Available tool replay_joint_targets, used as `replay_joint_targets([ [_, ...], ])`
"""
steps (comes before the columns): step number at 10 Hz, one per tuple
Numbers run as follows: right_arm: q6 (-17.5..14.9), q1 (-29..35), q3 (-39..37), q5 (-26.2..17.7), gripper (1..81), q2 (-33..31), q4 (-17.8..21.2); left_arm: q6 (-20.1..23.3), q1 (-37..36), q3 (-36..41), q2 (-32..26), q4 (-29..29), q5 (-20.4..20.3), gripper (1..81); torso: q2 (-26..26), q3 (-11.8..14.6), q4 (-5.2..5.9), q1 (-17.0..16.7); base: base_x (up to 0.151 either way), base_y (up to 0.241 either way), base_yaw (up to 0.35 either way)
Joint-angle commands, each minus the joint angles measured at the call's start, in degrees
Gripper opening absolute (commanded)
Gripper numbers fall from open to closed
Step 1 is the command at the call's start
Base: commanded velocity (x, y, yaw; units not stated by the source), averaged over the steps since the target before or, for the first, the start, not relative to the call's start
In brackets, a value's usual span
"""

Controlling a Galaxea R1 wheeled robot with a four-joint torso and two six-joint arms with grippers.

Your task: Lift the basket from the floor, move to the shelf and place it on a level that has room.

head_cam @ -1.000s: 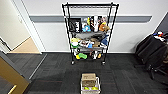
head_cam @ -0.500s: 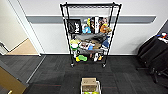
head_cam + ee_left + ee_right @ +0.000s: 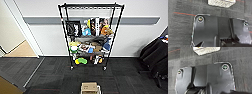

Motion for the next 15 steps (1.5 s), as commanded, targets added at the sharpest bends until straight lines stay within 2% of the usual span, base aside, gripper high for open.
replay_joint_targets([
  [1, 0.4, 3.53, 0.15, -4.41, 81.1, -1.42, 0.19, -0.26, -1.89, -0.14, -0.25, 0.03, 3.81, 81.1, -0.03, 0.0, 0.0, 0.02, 0.18, 0.0, 0.0],
  [8, 0.4, 3.0, 0.23, -4.58, 81.1, -1.51, 0.19, -0.26, -1.54, -0.05, -0.07, 0.21, 3.81, 81.1, -0.03, -0.02, 0.0, 0.06, 0.157, 0.0, 0.0],
  [11, 0.4, 2.92, 0.23, -4.67, 81.1, -1.51, 0.19, -0.17, -1.1, -0.05, 0.02, 0.47, 3.9, 81.1, -0.03, -0.05, 0.0, 0.11, 0.0, 0.0, 0.0],
  [12, 0.57, 2.92, 0.32, -4.67, 81.1, -1.6, 0.28, -0.52, -0.84, 0.3, 0.02, -0.05, 4.76, 81.1, -0.03, -0.05, 0.0, 0.06, 0.0, 0.0, 0.0],
  [13, 1.09, 2.92, 0.76, -4.67, 81.1, -1.69, 0.28, -0.87, -0.84, 0.57, -0.07, -0.23, 8.01, 81.1, -0.03, -0.05, 0.0, 0.05, 0.0, 0.0, 0.0],
  [14, 1.1, 3.09, 0.85, -4.67, 81.1, -1.6, 0.19, -0.79, -0.84, 0.57, -0.68, -0.14, 8.82, 81.1, -0.03, -0.05, 0.0, 0.02, 0.0, 0.0, 0.0],
  [15, 1.1, 3.27, 0.94, -4.67, 81.1, -1.69, 0.28, -0.79, -0.84, 0.83, -1.39, 0.03, 8.47, 81.1, -5.75, -0.05, 0.0, 3.72, 0.0, 0.0, 0.0],
])
